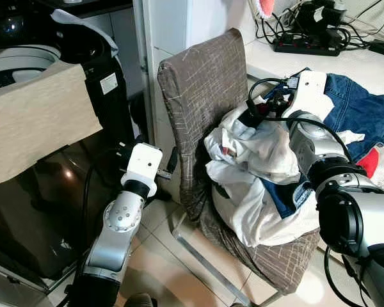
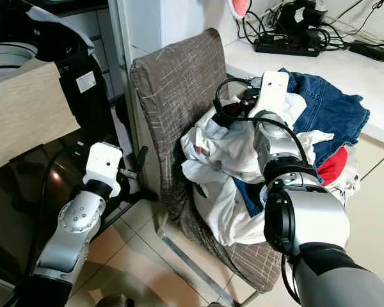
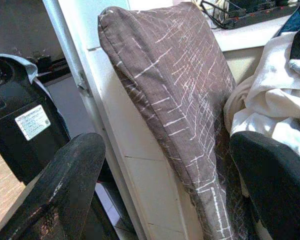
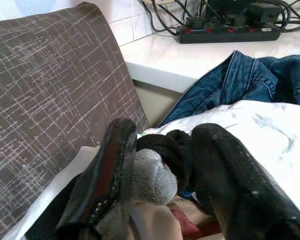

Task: Clothes washing

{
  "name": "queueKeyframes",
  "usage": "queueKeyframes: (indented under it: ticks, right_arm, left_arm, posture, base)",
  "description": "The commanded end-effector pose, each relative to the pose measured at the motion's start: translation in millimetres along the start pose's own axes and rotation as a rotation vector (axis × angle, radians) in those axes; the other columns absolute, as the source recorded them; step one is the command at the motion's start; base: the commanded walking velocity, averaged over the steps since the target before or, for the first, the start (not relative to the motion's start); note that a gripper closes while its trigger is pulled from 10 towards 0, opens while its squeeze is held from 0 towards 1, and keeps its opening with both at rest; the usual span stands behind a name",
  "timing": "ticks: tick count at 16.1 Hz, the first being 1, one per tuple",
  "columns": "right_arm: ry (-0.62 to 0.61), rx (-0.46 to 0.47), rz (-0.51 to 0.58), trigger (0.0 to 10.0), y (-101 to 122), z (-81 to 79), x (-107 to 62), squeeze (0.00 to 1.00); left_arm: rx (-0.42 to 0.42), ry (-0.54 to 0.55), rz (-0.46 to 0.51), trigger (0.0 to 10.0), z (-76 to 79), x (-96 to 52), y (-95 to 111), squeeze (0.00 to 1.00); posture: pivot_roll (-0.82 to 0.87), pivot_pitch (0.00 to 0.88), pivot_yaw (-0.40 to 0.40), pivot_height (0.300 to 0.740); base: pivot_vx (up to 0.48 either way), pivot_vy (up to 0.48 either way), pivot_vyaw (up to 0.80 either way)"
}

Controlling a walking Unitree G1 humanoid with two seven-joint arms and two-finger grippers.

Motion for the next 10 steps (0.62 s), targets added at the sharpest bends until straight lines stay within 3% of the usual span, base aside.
queueKeyframes:
  ticks: [1,3,4,10]
  right_arm:
    - [-0.009,0.022,-0.005,10.0,4.4,4.4,1.2,1.0]
    - [-0.018,0.176,-0.045,10.0,-1.1,6.8,1.4,1.0]
    - [-0.021,0.191,-0.053,10.0,-3.0,7.7,1.2,1.0]
    - [-0.026,0.139,-0.049,10.0,-2.2,7.7,1.2,1.0]
  left_arm:
    - [-0.006,-0.02,0.005,10.0,5.1,2.6,3.2,0.0]
    - [-0.007,-0.021,0.005,10.0,5.9,2.9,3.5,0.0]
    - [-0.008,-0.02,0.005,10.0,6.0,2.6,3.3,0.0]
    - [-0.006,-0.01,0.004,10.0,3.7,1.2,2.7,0.0]
  posture:
    - [0.1,0.009,-0.038,0.732]
    - [0.1,0.015,-0.04,0.732]
    - [0.1,0.017,-0.042,0.732]
    - [0.11,0.016,-0.046,0.732]
  base:
    - [0.0,0.0,0.0]
    - [0.0,0.0,0.0]
    - [0.0,0.0,0.0]
    - [0.0,0.0,0.0]
Point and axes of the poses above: a point about 5 cm out from each wrist's last joint towards the gripper, its own x axis pointing out of the wrist towards the gripper, its own y axis along the axis of the wrist's last joint, z = x × y, the point moved 6 cm from there along x, pointing out of the wrist towards the gripper, and after that the axes turned 12 degrees about -x, right-handed, at the moved point
